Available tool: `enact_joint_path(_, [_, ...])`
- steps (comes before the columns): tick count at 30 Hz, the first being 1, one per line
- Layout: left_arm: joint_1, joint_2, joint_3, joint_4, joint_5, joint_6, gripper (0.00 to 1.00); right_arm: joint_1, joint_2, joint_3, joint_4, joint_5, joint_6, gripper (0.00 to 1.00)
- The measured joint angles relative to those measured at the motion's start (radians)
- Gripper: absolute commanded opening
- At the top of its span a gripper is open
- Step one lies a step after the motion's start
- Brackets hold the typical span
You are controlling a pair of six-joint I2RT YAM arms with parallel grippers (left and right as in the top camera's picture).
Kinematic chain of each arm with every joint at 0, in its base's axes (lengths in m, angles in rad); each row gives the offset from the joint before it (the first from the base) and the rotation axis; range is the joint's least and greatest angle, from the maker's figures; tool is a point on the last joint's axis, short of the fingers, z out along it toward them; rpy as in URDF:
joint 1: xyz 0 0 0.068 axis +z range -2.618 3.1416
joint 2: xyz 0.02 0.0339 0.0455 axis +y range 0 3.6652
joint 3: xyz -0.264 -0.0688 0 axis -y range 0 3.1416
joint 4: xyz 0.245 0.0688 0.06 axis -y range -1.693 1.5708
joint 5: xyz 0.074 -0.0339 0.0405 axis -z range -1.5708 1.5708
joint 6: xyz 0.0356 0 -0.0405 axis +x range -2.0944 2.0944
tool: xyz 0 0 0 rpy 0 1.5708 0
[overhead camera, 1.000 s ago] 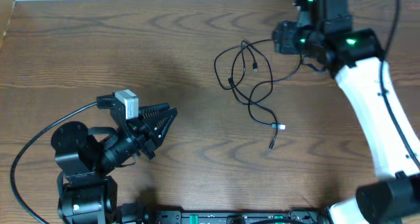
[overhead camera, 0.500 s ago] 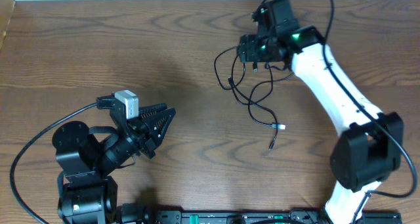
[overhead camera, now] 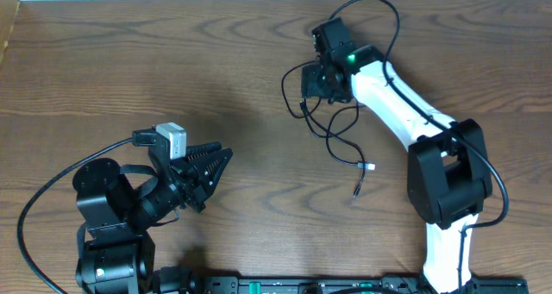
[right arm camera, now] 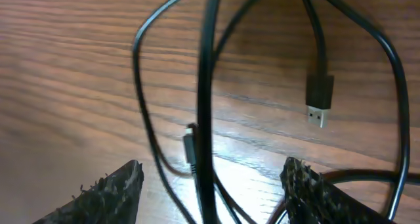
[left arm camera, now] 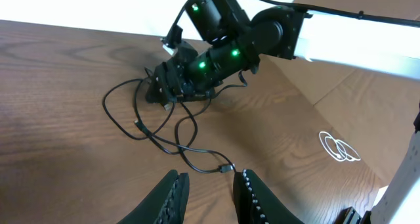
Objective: Untangle cables
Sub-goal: 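Lift the grasped black cable and carry it to the upper right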
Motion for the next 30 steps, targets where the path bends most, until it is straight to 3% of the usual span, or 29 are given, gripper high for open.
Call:
enact_joint_path(1, [0.000, 0.000, 0.000, -0.001, 0.000, 0.001, 0.28, 0.002, 0.002, 0.000, -0.004, 0.013, 0.007, 0.01])
enact_joint_path(12, [0.000, 0.000, 0.000, -0.037, 0.000, 0.023, 0.28, 0.002, -0.028, 0.011, -0.080, 0.072, -0.006, 0.01])
enact_joint_path(22, [0.000, 0.000, 0.000, -0.045, -0.003, 0.031, 0.28, -0.019, -0.370, 0.233, -0.281, 0.120, -0.083, 0.01])
enact_joint_path(30, [0.000, 0.000, 0.000, -0.045, -0.006, 0.041, 0.28, -0.171, -0.544, 0.409, -0.467, 0.140, -0.140, 0.01])
